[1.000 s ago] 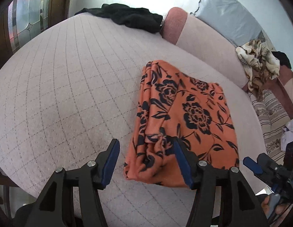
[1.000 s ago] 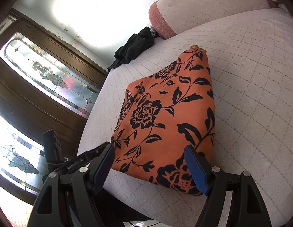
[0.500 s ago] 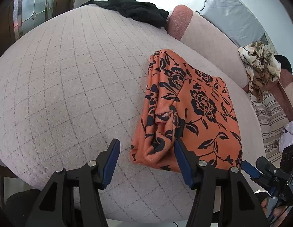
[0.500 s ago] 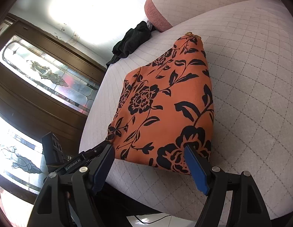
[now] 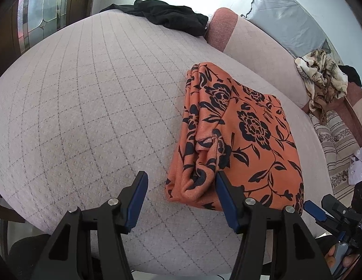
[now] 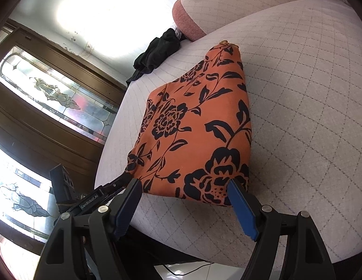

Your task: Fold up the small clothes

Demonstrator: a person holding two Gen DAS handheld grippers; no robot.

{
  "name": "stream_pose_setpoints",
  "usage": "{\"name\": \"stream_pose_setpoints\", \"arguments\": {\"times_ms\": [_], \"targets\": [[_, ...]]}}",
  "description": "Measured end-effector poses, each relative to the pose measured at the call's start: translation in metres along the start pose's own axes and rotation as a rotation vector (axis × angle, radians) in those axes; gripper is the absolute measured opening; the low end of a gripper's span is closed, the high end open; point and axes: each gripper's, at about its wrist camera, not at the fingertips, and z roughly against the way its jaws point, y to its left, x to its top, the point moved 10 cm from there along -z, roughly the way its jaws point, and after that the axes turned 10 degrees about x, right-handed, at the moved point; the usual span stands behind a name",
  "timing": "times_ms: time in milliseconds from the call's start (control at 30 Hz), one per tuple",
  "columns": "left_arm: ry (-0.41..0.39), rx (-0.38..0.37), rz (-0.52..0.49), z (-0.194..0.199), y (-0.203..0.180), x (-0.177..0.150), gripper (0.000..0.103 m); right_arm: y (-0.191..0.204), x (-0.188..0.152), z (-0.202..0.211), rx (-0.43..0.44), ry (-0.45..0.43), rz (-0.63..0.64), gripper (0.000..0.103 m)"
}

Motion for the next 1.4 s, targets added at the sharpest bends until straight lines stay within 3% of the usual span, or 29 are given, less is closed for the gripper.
{"name": "stream_pose_setpoints", "arguments": {"times_ms": [233, 367, 500, 633, 700, 800, 867, 1000, 1033, 1067, 1100, 1133, 1200, 1300, 1400], "targets": [[0.004, 0.006, 0.001, -0.004, 0.001, -0.002, 0.062, 0.025, 0.017, -0.019, 0.038, 0.001, 0.065, 0.08], [0.008, 0.004, 0.006, -0.003, 0.003, -0.002, 0.064, 0.0, 0.009, -0.047, 0.011, 0.072, -0.012, 0.084], [-0.02, -0.024, 0.038, 0.015, 0.008, 0.007, 0.066, 0.011, 0.014, -0.03, 0.027, 0.013, 0.031, 0.084], [-0.078, -0.074, 0.03, 0.032, 0.004, 0.034, 0.081, 0.007, 0.027, -0.006, -0.001, -0.055, 0.073, 0.084], [-0.081, -0.079, -0.004, 0.024, 0.006, 0.051, 0.081, -0.007, 0.038, -0.001, -0.012, -0.073, 0.038, 0.084], [-0.028, -0.06, -0.037, -0.008, 0.019, 0.071, 0.081, -0.028, 0.057, -0.006, -0.021, -0.075, -0.018, 0.084], [0.045, -0.091, -0.045, -0.034, 0.021, 0.074, 0.081, -0.036, 0.07, -0.02, -0.032, -0.059, -0.041, 0.084], [0.217, -0.149, -0.008, -0.073, 0.012, 0.062, 0.08, -0.046, 0.087, -0.058, -0.027, -0.021, -0.092, 0.084], [0.217, -0.155, -0.016, -0.074, 0.008, 0.059, 0.08, -0.046, 0.086, -0.068, -0.018, -0.002, -0.097, 0.084], [0.194, -0.14, -0.048, -0.072, 0.004, 0.056, 0.077, -0.044, 0.081, -0.08, 0.003, 0.035, -0.101, 0.084], [0.19, -0.134, -0.091, -0.071, -0.002, 0.051, 0.057, -0.04, 0.074, -0.091, 0.019, 0.078, -0.087, 0.076], [0.183, -0.118, -0.111, -0.069, -0.006, 0.048, 0.052, -0.036, 0.071, -0.096, -0.004, 0.101, -0.042, 0.052], [0.151, -0.108, -0.137, -0.061, -0.011, 0.05, 0.039, -0.028, 0.071, -0.099, -0.021, 0.123, 0.02, 0.038], [0.107, -0.123, -0.134, -0.043, -0.022, 0.059, 0.031, -0.008, 0.083, -0.085, -0.006, 0.103, 0.096, 0.033], [0.042, -0.171, -0.148, -0.02, -0.05, 0.067, 0.031, 0.003, 0.104, -0.06, -0.021, 0.049, 0.158, 0.033]]}}
